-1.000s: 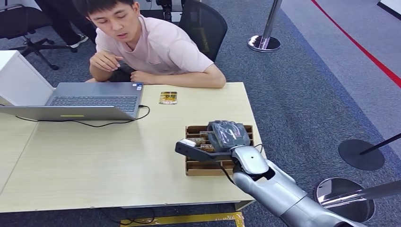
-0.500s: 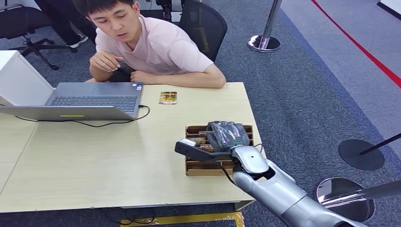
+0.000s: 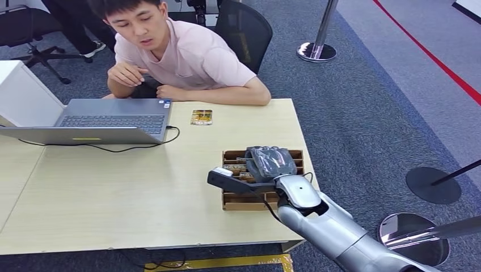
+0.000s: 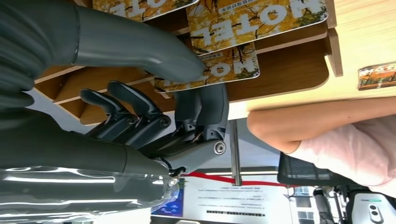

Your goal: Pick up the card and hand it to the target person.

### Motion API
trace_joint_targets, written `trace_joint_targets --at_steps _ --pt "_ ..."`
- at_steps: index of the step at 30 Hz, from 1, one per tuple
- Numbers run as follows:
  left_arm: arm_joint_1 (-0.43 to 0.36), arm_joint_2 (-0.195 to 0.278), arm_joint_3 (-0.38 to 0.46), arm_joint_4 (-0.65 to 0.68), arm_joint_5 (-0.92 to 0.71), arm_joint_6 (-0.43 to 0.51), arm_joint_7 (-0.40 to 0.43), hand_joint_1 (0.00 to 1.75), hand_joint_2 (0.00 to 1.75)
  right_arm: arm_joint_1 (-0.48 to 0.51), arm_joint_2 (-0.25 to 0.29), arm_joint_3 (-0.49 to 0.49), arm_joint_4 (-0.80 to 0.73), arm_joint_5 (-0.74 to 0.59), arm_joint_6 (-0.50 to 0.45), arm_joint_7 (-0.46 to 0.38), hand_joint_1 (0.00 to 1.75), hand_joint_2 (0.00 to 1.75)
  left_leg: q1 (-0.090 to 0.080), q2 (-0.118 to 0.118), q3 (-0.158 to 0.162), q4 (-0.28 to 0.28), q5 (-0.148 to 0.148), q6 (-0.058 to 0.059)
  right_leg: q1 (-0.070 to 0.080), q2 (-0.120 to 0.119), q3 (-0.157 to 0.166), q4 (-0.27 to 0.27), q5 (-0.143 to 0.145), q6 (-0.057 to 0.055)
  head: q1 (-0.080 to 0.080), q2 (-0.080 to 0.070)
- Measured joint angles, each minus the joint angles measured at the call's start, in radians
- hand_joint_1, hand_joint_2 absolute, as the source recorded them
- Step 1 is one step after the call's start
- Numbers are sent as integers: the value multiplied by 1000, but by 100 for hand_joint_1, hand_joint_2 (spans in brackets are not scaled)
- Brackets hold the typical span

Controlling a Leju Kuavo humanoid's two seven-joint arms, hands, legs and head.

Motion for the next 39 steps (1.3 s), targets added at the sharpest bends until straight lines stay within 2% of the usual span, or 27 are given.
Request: trace_joint_targets --at_steps 11,23,28,33,39 --pt "0 0 0 0 8 28 -8 0 175 1 0 2 -11 -6 -7 -8 159 175 0 0 0 0 0 0 0 0 0 0 0 0 0 0" --pt "1 0 1 0 9 26 -10 0 175 14 -17 -57 -207 -111 -142 -128 159 175 0 0 -1 0 0 0 0 0 0 0 0 0 0 0" --pt "0 0 1 0 8 25 -16 0 175 15 -25 -74 -247 -106 -173 -177 159 175 0 0 -1 0 0 0 0 0 0 0 0 0 0 0" --pt "0 0 1 0 -5 18 -21 0 175 6 -13 -67 -218 -22 -209 -255 159 175 0 0 -1 0 0 0 0 0 0 0 0 0 0 0" --pt "-2 0 0 0 -23 10 -25 0 175 -84 61 -28 -26 72 -342 -344 159 175 1 0 -1 0 1 -1 0 0 0 0 0 0 0 0"
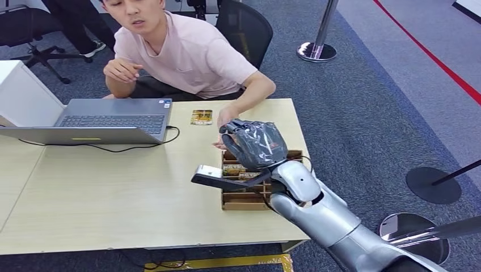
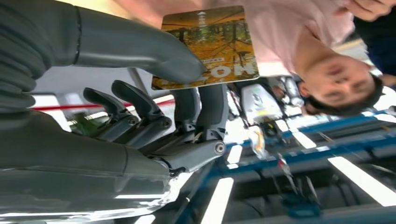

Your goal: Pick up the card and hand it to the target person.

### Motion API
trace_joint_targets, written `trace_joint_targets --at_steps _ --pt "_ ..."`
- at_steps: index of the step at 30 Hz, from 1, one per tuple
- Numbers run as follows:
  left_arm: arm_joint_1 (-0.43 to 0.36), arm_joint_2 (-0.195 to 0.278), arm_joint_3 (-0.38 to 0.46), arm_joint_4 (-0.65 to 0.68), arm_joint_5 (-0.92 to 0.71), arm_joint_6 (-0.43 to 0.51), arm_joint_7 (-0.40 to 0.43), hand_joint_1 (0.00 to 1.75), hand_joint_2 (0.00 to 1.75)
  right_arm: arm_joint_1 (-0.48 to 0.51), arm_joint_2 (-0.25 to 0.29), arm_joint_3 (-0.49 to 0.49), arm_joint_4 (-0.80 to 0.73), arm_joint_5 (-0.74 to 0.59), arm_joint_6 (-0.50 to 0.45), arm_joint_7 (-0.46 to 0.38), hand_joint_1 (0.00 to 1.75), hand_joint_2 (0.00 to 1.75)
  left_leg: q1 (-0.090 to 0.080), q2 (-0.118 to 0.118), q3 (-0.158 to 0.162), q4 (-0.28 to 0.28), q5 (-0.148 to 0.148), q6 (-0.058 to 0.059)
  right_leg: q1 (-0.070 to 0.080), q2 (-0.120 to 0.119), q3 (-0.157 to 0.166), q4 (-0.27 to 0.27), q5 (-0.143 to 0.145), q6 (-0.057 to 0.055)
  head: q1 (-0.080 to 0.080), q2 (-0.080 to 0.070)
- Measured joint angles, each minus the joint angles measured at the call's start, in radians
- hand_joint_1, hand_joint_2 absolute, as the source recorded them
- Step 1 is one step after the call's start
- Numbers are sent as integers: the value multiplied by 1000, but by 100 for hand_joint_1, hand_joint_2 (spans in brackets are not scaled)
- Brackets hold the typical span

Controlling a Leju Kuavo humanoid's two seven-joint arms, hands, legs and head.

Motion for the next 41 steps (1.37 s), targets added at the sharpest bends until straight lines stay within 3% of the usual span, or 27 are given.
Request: trace_joint_targets --at_steps 6,14,18,21,25,33,41 --pt "-1 0 -1 0 -6 -1 -1 0 175 -108 91 26 249 56 -136 -32 159 175 0 0 0 0 1 0 0 0 0 0 0 0 0 0" --pt "-1 0 -1 0 -6 -4 3 0 175 -213 176 43 494 98 -160 -15 159 175 0 0 0 0 1 0 0 0 0 0 0 0 0 0" --pt "-1 0 -2 0 -8 -11 -4 0 175 -244 199 45 569 110 -158 -3 0 175 0 0 0 0 1 0 0 0 0 0 0 0 0 0" --pt "-1 0 -4 0 -14 -16 -15 0 175 -257 210 45 609 110 -155 -1 0 175 0 0 0 0 1 0 0 0 0 0 0 0 0 0" --pt "-1 0 -4 0 -15 -10 -14 0 0 -276 223 45 658 106 -159 0 0 175 0 0 0 0 1 0 0 0 0 0 0 0 0 0" --pt "-1 0 -4 0 -7 -6 -7 0 0 -291 230 27 700 19 -186 -35 0 175 0 0 0 0 1 0 0 0 0 0 0 0 0 0" --pt "0 1 -4 0 2 -3 -3 0 0 -295 228 -135 669 -387 -149 -218 0 175 0 0 0 0 1 0 0 0 0 0 1 0 0 0"
